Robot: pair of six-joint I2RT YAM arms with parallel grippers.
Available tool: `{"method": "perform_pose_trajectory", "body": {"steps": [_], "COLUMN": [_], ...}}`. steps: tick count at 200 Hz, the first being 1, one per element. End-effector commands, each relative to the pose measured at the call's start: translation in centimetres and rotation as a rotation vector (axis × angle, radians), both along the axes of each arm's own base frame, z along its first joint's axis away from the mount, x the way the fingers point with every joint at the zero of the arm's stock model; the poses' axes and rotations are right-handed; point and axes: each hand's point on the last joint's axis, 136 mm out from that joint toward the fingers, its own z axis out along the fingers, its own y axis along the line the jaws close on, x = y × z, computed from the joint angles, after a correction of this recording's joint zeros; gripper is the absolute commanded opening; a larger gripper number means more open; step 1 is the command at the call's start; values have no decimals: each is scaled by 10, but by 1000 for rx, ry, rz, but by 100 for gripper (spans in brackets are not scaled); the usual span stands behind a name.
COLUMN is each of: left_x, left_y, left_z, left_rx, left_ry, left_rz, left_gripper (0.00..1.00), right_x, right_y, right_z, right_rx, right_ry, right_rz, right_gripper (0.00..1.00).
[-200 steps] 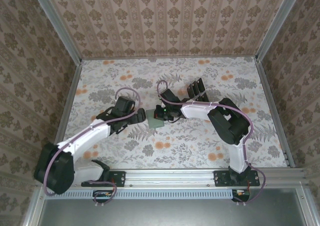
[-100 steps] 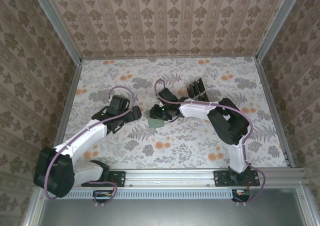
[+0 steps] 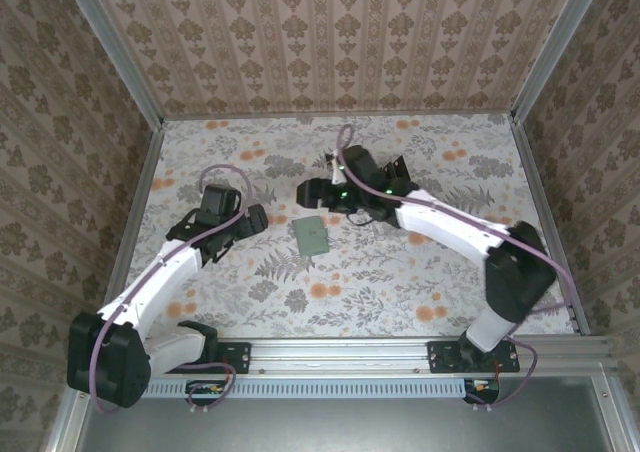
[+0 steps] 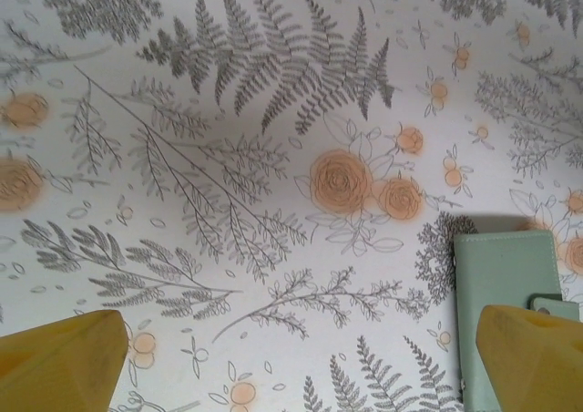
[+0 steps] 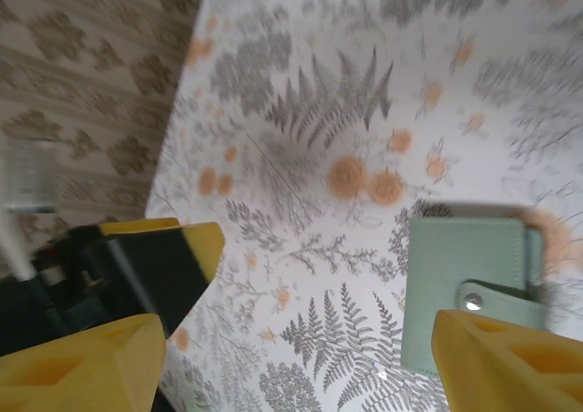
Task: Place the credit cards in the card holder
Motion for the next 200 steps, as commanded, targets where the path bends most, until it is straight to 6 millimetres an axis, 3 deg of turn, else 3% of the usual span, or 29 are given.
{"method": "perform_pose_trajectory", "body": {"steps": [1, 11, 16, 39, 70, 106, 127, 163, 200], "left_x": [11, 16, 18, 32, 46, 58, 65, 80, 92], "left_y": [14, 20, 22, 33, 51, 80, 97, 104, 94], "left_z": [24, 31, 34, 48, 62, 68, 56, 23, -7], "left_rx": [84, 115, 129, 229, 397, 557, 573, 564, 581], "left_ry": [-74, -102, -119, -223, -377, -455, -439, -446, -521], "left_rz": [-5, 8, 9, -1, 5, 57, 76, 53, -23], "left_gripper": [100, 100, 100, 100, 100, 100, 100, 100, 100], "right_x": [-2, 0, -2, -6, -15, -25, -25, -13, 8], "right_y": [-55, -84, -101, -178, -274, -349, -378, -400, -401], "right_z": [7, 5, 15, 23, 23, 9, -11, -44, -70], "right_rx": [-107, -168, -180, -288, -467, -617, -666, -773, -773], "right_ry": [-66, -80, -111, -180, -301, -344, -307, -285, -299], "right_rz": [-97, -165, -206, -418, -751, -1020, -1098, -1080, -1030], "right_gripper": [80, 83, 85, 93, 100, 100, 100, 100, 100]}}
